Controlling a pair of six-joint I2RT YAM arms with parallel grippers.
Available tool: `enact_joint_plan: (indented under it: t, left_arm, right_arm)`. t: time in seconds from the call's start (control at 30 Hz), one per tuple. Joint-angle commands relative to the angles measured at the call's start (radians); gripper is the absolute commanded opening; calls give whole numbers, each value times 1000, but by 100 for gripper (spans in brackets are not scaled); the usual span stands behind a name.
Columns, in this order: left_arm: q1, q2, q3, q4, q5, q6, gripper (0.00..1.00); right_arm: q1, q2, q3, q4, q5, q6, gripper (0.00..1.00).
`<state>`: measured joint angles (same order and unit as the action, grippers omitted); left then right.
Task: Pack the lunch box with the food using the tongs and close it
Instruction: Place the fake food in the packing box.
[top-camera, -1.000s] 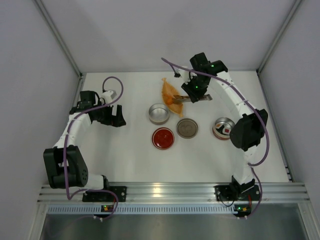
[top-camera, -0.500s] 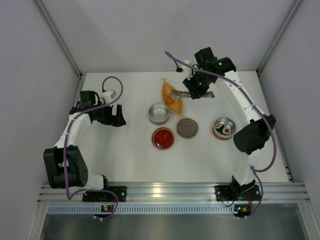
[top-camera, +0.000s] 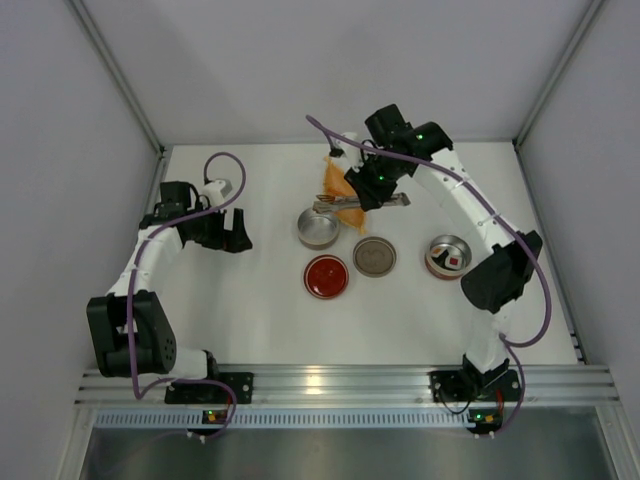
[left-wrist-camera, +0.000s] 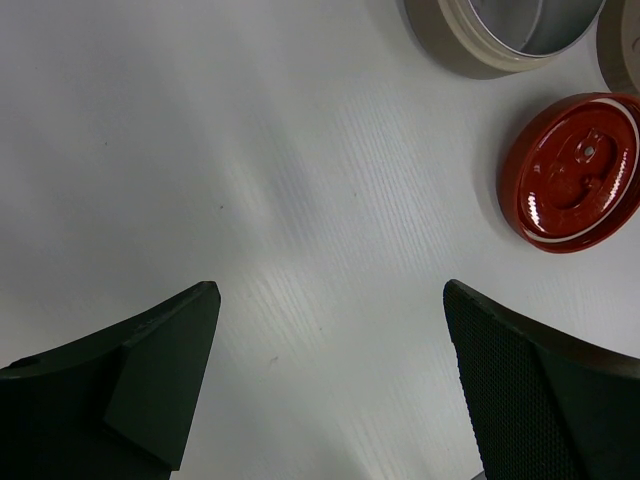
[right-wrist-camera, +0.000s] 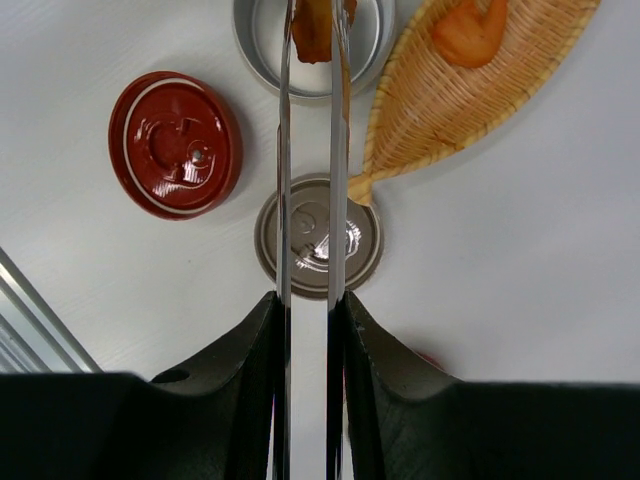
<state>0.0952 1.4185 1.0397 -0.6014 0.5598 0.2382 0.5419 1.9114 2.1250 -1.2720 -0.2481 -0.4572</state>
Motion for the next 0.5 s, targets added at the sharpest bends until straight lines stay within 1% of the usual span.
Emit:
enact_joint_plan:
  t: [0.0,0.37,0.47]
  left_arm:
    - [-3,-21,-9,34,12,7,98]
    - [-3,-30,-18,31,2,21,98]
    - [-3,-29,-20,31,-1,24,98]
  right_arm:
    - [38,-38,-14,2,-23,26,17]
    - [67,40,-50,62,-22,32,18]
    - [69,55,-59,71,-19,34,22]
